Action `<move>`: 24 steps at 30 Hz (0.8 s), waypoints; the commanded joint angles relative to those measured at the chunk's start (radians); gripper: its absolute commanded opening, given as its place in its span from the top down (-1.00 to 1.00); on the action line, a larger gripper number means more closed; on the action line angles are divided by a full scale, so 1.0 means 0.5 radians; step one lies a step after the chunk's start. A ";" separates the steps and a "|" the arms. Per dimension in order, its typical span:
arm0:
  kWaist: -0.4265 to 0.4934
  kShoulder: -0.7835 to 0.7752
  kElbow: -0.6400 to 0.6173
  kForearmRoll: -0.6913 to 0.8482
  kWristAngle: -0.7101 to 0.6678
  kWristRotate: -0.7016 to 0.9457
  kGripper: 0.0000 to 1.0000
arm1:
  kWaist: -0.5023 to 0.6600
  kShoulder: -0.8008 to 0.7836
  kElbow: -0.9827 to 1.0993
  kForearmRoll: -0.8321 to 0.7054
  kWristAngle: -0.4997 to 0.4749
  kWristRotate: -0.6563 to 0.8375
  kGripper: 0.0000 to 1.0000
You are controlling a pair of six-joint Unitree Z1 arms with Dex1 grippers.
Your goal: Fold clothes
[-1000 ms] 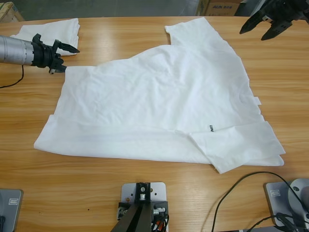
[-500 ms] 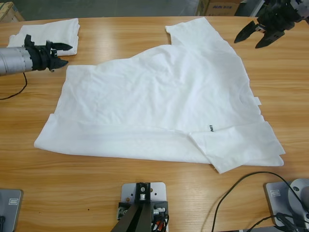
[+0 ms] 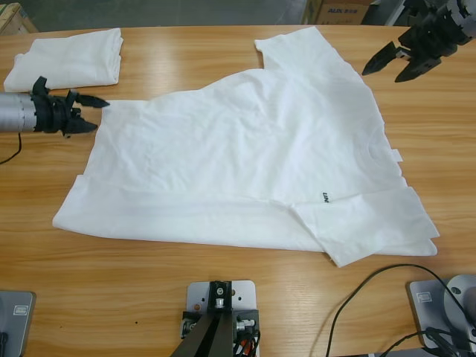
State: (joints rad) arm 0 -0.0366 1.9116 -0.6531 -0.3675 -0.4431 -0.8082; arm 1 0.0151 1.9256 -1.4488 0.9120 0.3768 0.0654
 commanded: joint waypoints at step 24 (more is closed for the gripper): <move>0.042 0.223 -0.211 0.069 -0.174 0.125 0.29 | 0.025 -0.092 0.302 -0.226 -0.002 0.040 -0.96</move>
State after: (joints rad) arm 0 -0.0258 1.9990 -0.7573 -0.3314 -0.5476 -0.7954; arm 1 0.0151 1.9035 -1.3353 0.8146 0.3768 0.0779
